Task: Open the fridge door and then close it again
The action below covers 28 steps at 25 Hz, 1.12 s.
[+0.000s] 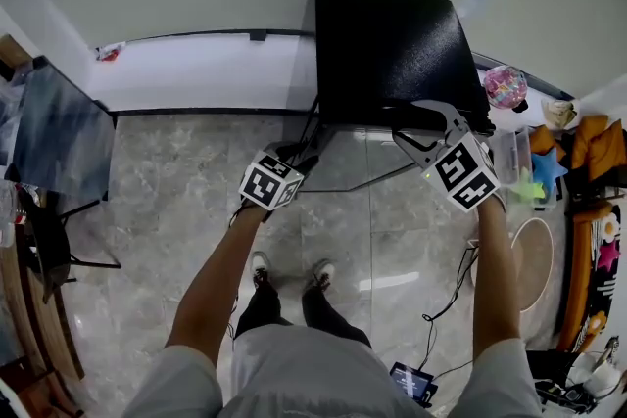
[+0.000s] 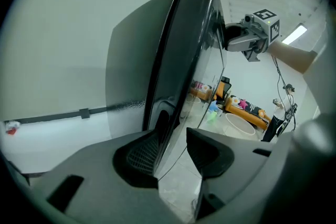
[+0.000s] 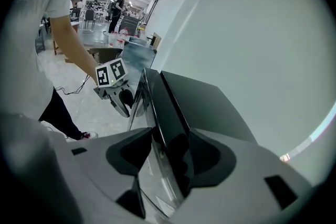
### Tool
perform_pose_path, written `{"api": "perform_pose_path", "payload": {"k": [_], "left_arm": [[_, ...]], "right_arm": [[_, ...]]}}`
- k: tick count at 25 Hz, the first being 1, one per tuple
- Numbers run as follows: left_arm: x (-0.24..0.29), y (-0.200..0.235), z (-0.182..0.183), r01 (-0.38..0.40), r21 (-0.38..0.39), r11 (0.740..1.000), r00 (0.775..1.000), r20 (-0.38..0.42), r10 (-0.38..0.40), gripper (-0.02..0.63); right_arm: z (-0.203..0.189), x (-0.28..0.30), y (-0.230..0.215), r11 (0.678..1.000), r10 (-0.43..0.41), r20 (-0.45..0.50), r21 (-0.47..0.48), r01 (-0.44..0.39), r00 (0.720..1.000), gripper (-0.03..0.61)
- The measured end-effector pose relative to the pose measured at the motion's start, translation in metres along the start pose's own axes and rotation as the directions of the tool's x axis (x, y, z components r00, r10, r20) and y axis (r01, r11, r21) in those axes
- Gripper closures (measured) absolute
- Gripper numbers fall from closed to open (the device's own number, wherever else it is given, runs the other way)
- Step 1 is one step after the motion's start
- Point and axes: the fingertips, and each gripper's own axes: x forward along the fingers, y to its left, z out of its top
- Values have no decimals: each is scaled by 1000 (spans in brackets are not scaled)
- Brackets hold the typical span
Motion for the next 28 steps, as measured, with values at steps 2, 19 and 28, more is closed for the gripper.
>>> {"api": "perform_pose_path", "payload": {"k": [2,19,28], "left_arm": [[1,1,-1,-6,0,1000,1000,1,6,479],[2,0,-2,-39,17,999,999,-24,40,509],[2,-2,-1,-45,-16,999,999,-24,45,515]], "right_arm": [[-1,0,0,1000,-1,4,2,1,1000,359],[3,4,5,998,19,1,-62,-19,1000,354],[4,6,8,988,68,-14,-139,-69,998,368]]}}
